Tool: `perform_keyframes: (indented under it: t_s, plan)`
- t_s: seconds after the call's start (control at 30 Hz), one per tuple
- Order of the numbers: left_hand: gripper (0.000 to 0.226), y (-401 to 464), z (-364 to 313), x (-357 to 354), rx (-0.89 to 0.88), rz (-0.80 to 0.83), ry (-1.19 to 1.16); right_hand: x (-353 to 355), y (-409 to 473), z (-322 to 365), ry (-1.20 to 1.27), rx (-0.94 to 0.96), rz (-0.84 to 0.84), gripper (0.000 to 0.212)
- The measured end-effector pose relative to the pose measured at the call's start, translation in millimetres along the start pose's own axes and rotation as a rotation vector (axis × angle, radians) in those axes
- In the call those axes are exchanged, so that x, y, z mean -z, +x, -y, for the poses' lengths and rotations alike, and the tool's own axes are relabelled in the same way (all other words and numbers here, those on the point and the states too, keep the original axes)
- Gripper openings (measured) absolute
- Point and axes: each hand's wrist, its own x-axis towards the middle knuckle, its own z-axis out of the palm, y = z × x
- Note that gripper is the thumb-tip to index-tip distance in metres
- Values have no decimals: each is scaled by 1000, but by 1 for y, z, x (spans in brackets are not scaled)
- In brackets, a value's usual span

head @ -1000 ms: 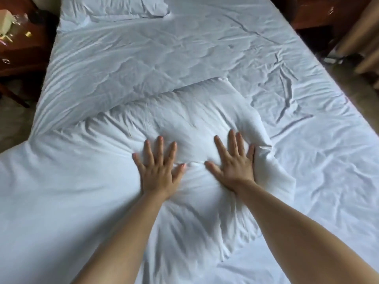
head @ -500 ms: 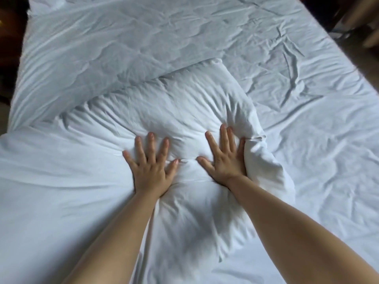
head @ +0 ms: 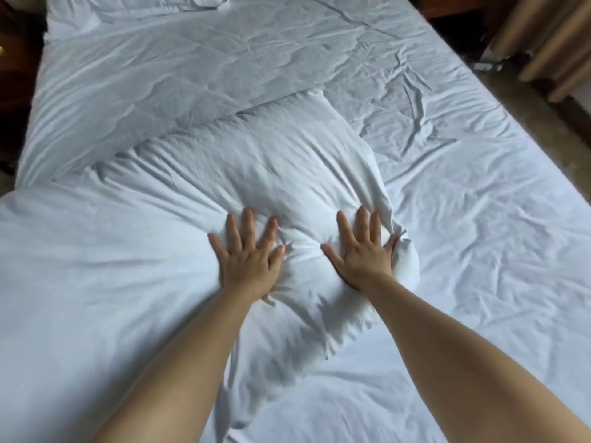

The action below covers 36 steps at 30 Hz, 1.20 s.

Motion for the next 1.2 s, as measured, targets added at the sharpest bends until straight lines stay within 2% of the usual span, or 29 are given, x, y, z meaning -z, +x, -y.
perform_keyframes:
  t_s: [0.1, 0.17, 0.3, 0.53, 0.63, 0.8, 0.87, 0.93, 1.0, 1.1, 1.2]
  plan:
    - [56, -7, 12, 22, -48, 201, -23, 10, -15, 13, 7, -8, 31, 73]
    - [54, -28, 29, 42, -132, 240, -11, 18, -36, 32, 47, 14, 41, 69]
    - [65, -81, 77, 69, -155, 206, 146, 31, -85, 85, 116, 176, 99, 70]
    - [53, -153, 146, 107, -102, 152, 283, 31, -164, 172, 66, 393, 158, 68]
    - [69, -180, 174, 116, -36, 118, 261, 30, -197, 205, 13, 439, 160, 63]
    - [56, -224, 235, 119, 111, 99, 83, 35, -251, 254, -6, 491, 123, 59]
    - [55, -246, 259, 105, 118, 183, -29, 29, -275, 266, -8, 471, 189, 61]
    - [54, -272, 276, 87, 62, 317, -78, 13, -302, 273, -99, 442, 298, 60]
    - [53, -291, 287, 82, -5, 429, -128, -2, -321, 277, -183, 402, 331, 59]
    - [48, -302, 299, 100, -27, 453, -331, 1, -330, 292, -163, 363, 240, 53]
    - [48, -296, 315, 126, 9, 327, -530, 19, -327, 321, -79, 388, 70, 51]
